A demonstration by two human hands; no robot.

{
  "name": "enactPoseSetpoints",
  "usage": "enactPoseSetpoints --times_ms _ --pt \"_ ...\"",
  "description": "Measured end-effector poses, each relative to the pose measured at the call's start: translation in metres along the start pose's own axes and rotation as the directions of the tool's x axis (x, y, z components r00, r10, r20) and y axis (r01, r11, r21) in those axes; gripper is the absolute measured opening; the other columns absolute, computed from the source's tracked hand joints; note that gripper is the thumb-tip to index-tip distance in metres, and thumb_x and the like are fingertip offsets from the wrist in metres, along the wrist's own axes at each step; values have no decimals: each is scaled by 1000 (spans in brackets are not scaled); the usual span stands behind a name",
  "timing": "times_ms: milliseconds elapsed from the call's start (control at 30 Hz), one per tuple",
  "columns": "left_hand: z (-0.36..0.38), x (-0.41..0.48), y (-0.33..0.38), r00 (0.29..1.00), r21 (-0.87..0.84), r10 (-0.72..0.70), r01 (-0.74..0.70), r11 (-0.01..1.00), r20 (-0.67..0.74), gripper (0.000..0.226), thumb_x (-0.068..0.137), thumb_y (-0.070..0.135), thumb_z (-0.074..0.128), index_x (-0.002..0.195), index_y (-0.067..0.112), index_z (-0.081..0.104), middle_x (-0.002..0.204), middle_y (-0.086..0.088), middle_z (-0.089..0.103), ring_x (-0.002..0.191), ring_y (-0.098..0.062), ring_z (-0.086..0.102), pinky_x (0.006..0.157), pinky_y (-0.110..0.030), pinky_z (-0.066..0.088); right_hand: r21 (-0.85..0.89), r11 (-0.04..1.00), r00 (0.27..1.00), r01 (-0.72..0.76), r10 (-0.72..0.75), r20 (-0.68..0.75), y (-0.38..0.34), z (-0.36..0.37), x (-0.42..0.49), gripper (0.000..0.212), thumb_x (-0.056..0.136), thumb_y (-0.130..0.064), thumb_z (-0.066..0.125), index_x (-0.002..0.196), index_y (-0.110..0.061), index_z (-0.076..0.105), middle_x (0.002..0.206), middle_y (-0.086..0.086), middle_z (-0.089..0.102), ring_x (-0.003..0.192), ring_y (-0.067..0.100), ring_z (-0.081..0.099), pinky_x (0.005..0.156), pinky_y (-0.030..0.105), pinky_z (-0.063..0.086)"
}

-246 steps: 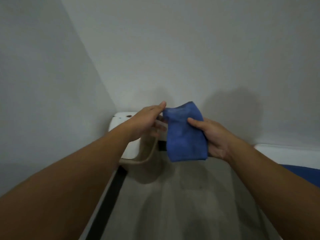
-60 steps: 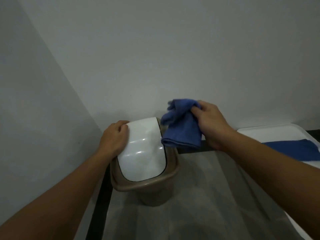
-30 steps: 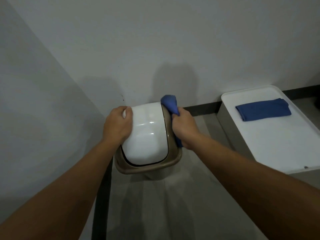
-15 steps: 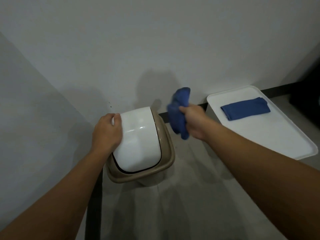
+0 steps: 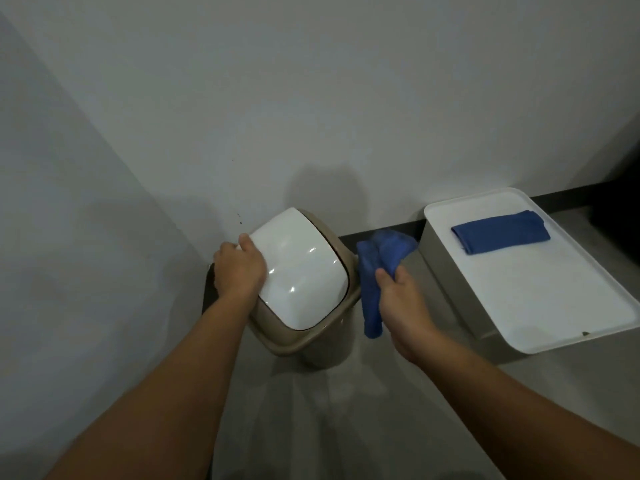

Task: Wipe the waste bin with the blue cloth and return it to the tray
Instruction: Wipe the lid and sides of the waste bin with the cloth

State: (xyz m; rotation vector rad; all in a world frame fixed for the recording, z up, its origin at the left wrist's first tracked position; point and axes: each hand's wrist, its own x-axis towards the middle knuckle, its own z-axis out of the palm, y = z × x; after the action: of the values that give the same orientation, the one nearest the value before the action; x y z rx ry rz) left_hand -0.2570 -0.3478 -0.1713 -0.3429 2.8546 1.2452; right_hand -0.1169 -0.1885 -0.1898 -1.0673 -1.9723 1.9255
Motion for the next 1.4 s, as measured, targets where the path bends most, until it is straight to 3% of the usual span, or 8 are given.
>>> enactPoseSetpoints --times_ms 133,267,533,767,1000,1167,1267,1400 --pt "4 -14 2 975 -219 -211 222 950 72 52 96 35 26 132 -1 35 140 -20 41 123 -35 43 100 -40 35 64 997 998 43 -40 -40 6 22 -4 38 96 -28 34 130 -11 38 135 10 48 121 24 46 104 39 36" --pt "2 -16 1 945 -285 -308 328 901 114 47 94 26 28 134 2 34 141 -21 40 125 -37 43 104 -48 38 113 992 998 60 -56 -34 22 47 -26 27 95 -29 36 118 -19 47 113 3 56 104 18 53 88 32 40" --pt "-13 -29 -18 856 -447 -445 517 730 262 40 93 26 32 132 15 33 114 -11 46 99 -33 47 80 -66 47 321 945 983 70 -11 -183 32 48 -41 31 96 -27 36 125 -20 45 116 -5 53 106 14 51 95 32 39" --pt "-20 -34 -27 812 -440 -406 572 692 419 43 90 18 37 133 18 39 131 -16 49 112 -41 51 56 -59 55 145 981 981 126 -102 -164 21 60 -23 15 96 -26 36 103 -22 48 92 -8 52 87 11 51 76 23 36" --pt "-40 -48 -50 865 -239 -319 428 872 387 65 81 63 39 128 19 42 122 -15 53 93 -35 56 54 -36 51 137 977 971 166 -138 -193 -13 27 31 32 96 -23 35 125 -12 44 127 11 53 114 25 49 95 34 38" --pt "-57 -7 -30 833 -256 -125 303 918 540 85 67 73 53 139 40 23 149 -3 30 125 -41 39 71 -54 53 162 975 968 153 -115 -222 4 32 7 30 96 -24 35 123 -14 45 119 5 54 99 12 46 87 30 35" --pt "-50 -2 -24 714 -267 -131 417 869 688 80 64 60 69 132 49 28 137 2 36 108 -36 48 62 -69 50 137 980 967 145 -111 -230 6 47 -4 30 96 -22 35 122 -12 45 108 1 52 97 13 46 85 28 34" --pt "-42 -3 -28 709 -306 -128 450 839 693 79 68 50 72 132 52 26 129 2 39 109 -38 46 56 -74 46 161 981 963 107 -62 -262 6 59 -9 22 96 -22 35 113 -18 48 88 -10 50 77 6 48 76 19 37"
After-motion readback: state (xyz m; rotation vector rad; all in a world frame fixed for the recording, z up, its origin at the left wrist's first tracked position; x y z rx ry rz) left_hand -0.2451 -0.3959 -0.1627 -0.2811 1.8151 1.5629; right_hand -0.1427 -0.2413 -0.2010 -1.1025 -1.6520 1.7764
